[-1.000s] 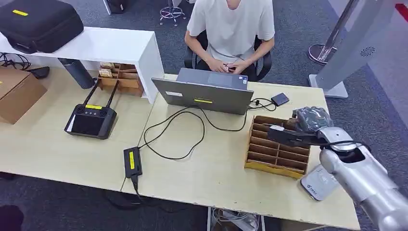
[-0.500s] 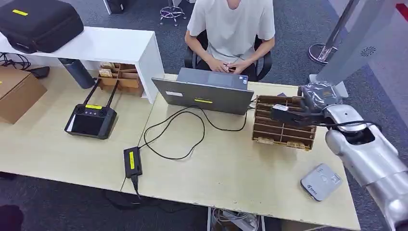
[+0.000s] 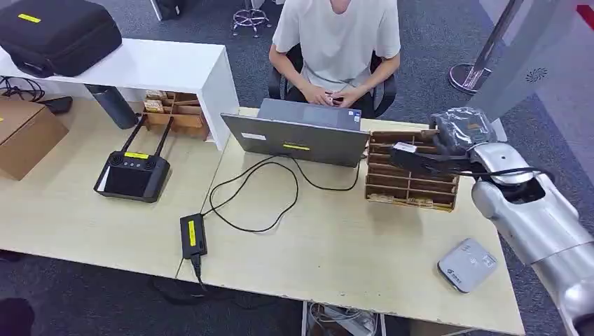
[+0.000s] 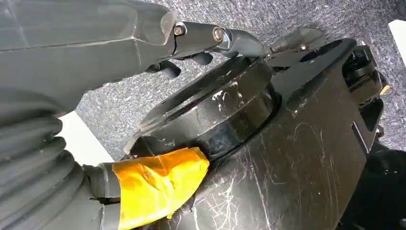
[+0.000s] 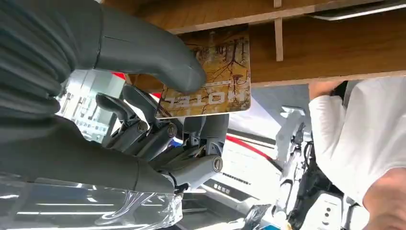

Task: Pass the card to the sensor for recognition and then transmit it.

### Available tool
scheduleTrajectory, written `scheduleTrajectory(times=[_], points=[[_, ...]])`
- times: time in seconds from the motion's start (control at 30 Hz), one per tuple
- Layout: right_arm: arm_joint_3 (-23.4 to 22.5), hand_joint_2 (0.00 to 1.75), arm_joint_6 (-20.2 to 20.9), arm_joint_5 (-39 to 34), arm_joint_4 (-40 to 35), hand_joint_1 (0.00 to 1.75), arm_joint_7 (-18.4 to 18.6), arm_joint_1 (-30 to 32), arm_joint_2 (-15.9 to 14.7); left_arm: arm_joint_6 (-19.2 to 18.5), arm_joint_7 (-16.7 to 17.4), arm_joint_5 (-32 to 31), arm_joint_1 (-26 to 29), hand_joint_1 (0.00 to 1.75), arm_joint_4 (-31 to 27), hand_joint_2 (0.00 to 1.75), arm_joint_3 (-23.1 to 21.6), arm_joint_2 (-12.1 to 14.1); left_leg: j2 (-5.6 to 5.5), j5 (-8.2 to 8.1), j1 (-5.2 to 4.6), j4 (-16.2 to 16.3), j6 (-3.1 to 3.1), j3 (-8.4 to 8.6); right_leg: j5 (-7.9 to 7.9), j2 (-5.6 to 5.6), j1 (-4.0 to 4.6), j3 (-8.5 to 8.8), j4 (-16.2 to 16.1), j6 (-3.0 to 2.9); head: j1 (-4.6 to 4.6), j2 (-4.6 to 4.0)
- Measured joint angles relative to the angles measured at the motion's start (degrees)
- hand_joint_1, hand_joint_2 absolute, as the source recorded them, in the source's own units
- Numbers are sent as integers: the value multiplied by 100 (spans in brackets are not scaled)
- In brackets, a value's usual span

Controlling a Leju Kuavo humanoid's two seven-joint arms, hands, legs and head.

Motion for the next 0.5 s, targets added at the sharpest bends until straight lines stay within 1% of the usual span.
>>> scheduleTrajectory(times=[0.07, 0.1, 0.27, 0.5], points=[[0, 175, 0, 0, 0, 168, 0, 1, 7, -2, 0, 0, 0, 0, 7, 175, 0, -2, 0, 0, 0, 0, 0, 0, 0, 0, 0, -1, 0, 0, 2, 0], [0, 175, 0, -2, 0, 0, 0, 1, 7, -7, 0, -2, 3, 0, 13, 175, 2, -4, 0, 0, 0, 0, 0, 0, 0, 0, 0, -1, 0, 0, 0, 0], [0, 175, -61, -17, 2, 0, -46, -1, 4, -77, -90, -33, 15, 0, 79, 175, 4, -11, 2, 0, 1, 0, 0, 1, 0, 2, 1, -2, 0, 0, 0, 0], [0, 175, -55, -26, -28, 0, -5, 0, 4, -147, -61, -26, 7, 0, 230, 175, 31, -74, 3, 0, 0, 0, 0, 3, 0, 2, 0, 0, 0, 0, 0, 0]])
